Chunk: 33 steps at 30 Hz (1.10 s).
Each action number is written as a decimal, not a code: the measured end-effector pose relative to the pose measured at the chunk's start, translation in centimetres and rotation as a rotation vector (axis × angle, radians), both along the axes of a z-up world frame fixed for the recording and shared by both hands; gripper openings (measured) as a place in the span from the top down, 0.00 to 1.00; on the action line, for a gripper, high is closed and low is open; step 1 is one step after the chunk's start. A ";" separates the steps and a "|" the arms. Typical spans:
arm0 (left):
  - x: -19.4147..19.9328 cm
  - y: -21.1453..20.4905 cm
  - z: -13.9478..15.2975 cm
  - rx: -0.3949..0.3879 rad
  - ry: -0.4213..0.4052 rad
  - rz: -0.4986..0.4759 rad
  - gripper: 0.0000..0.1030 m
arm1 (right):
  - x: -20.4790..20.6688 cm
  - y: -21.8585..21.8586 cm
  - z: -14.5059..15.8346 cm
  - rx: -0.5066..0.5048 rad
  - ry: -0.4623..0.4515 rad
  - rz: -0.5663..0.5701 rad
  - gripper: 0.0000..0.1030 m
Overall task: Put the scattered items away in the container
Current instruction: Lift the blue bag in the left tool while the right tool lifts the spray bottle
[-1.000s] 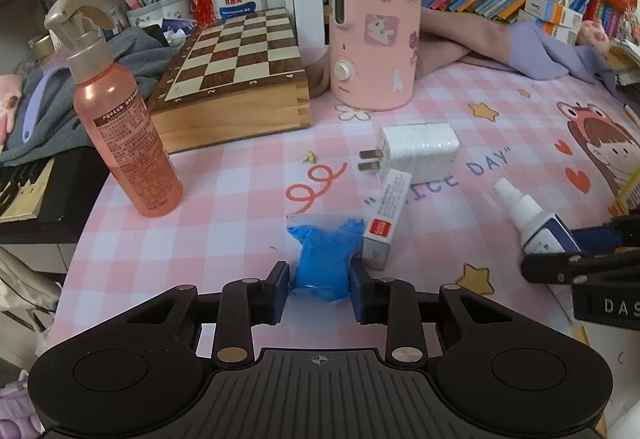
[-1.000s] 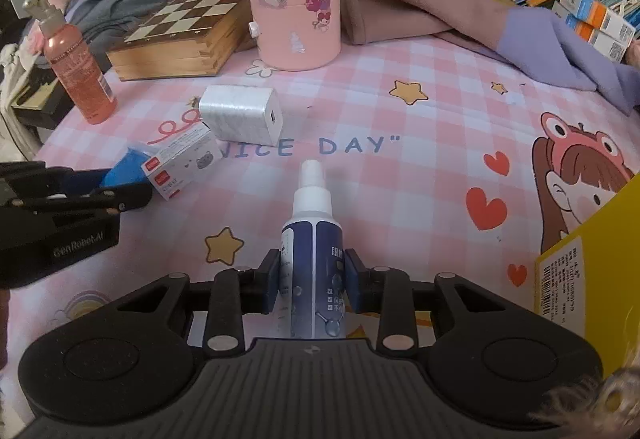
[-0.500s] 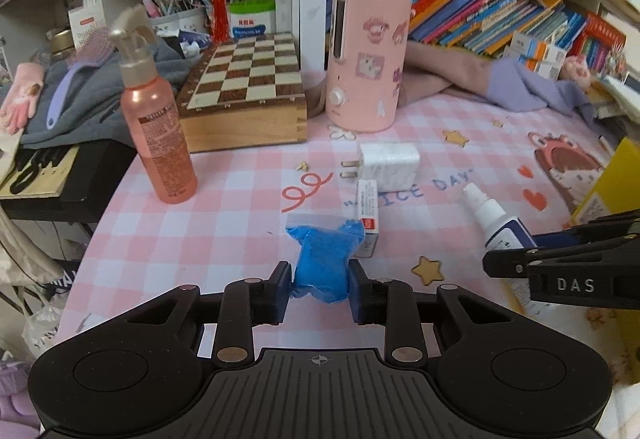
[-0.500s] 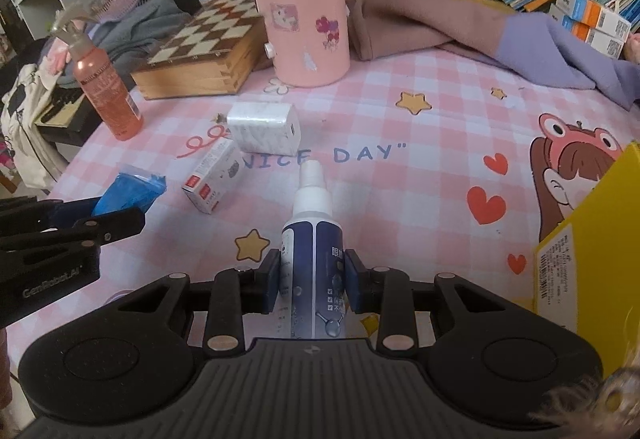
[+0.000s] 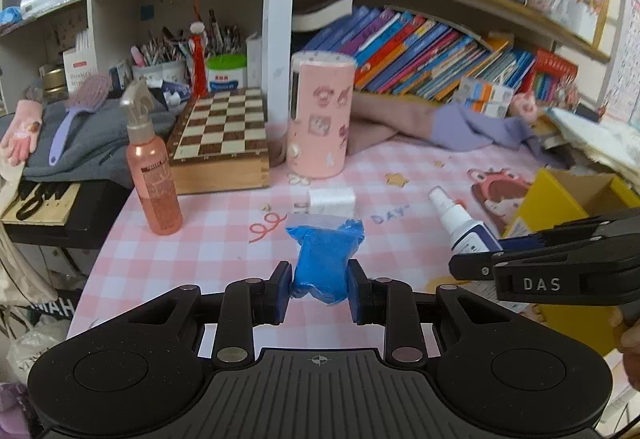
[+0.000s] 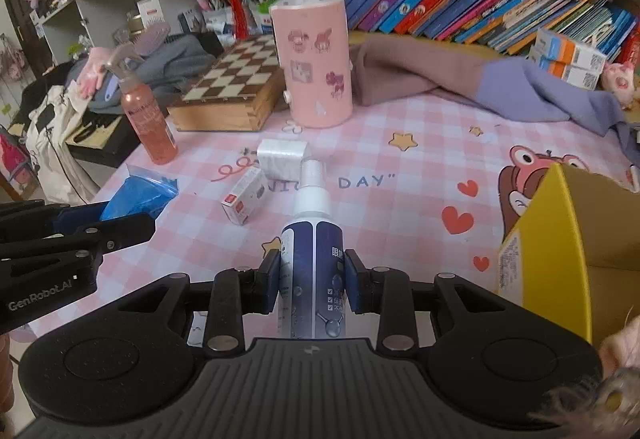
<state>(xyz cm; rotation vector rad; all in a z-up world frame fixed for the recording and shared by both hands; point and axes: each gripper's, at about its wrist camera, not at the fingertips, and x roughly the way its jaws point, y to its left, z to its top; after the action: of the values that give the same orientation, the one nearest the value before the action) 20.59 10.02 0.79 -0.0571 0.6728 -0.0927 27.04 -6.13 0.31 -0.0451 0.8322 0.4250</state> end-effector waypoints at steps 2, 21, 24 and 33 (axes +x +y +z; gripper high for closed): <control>-0.7 0.0 0.5 -0.013 -0.013 0.000 0.74 | -0.7 -0.1 0.4 0.007 -0.012 -0.006 0.70; -6.3 -0.3 2.8 -0.044 -0.053 -0.056 0.74 | -7.4 -1.0 2.1 0.032 -0.054 -0.043 0.70; -7.3 -0.3 2.7 -0.045 -0.048 -0.062 0.74 | -8.5 -0.9 2.1 0.036 -0.054 -0.044 0.70; -10.7 0.1 2.6 -0.043 -0.043 -0.080 0.74 | -12.2 -0.2 2.0 0.037 -0.050 -0.046 0.70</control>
<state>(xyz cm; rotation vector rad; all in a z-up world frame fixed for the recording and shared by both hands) 9.91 10.08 3.42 -0.0695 0.6306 -0.1852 14.87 -6.30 2.34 -0.0024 0.7743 0.3945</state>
